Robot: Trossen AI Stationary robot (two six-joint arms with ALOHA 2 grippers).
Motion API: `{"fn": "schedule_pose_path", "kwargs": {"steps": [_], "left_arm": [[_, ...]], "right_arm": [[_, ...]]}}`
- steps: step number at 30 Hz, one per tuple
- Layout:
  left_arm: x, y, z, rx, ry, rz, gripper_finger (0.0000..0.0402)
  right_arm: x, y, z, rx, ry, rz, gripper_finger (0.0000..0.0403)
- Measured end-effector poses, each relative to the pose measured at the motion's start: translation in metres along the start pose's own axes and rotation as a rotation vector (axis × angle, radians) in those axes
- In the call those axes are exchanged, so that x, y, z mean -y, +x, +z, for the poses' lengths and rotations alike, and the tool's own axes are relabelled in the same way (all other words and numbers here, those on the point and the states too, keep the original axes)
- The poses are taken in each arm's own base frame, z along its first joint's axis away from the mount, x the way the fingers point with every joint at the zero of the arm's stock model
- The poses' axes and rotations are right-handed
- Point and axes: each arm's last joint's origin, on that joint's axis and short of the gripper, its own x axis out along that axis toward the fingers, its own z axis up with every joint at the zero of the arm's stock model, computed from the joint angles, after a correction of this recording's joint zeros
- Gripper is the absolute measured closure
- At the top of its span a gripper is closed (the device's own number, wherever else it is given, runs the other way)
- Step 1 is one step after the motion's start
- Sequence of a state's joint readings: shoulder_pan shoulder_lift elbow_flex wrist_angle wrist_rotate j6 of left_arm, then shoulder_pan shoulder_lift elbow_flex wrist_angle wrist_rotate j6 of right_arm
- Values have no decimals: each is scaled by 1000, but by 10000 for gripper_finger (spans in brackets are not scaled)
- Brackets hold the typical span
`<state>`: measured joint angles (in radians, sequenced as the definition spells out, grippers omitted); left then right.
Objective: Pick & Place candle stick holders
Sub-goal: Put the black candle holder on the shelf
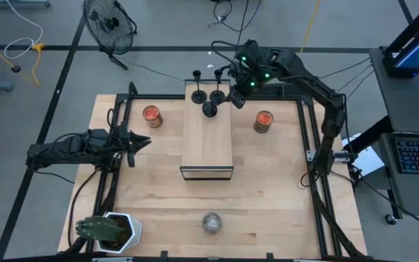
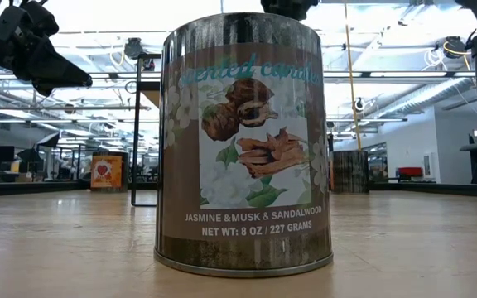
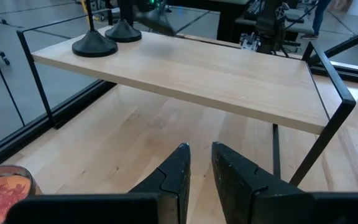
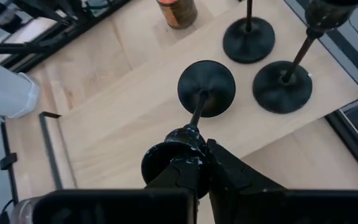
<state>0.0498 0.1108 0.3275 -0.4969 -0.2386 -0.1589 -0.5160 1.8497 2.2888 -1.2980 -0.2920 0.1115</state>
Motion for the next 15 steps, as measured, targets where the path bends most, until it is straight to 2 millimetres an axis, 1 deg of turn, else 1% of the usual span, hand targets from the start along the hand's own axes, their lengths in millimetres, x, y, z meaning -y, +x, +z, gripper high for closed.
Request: {"fn": "schedule_pose_path", "kwargs": {"steps": [9,15], "left_arm": [[0,0,0,0,-1,0,330],[0,0,0,0,-1,0,330]], "right_arm": [[6,10,1,-31,-15,-8,395],[5,7,1,-22,-21,-5,395]]}}
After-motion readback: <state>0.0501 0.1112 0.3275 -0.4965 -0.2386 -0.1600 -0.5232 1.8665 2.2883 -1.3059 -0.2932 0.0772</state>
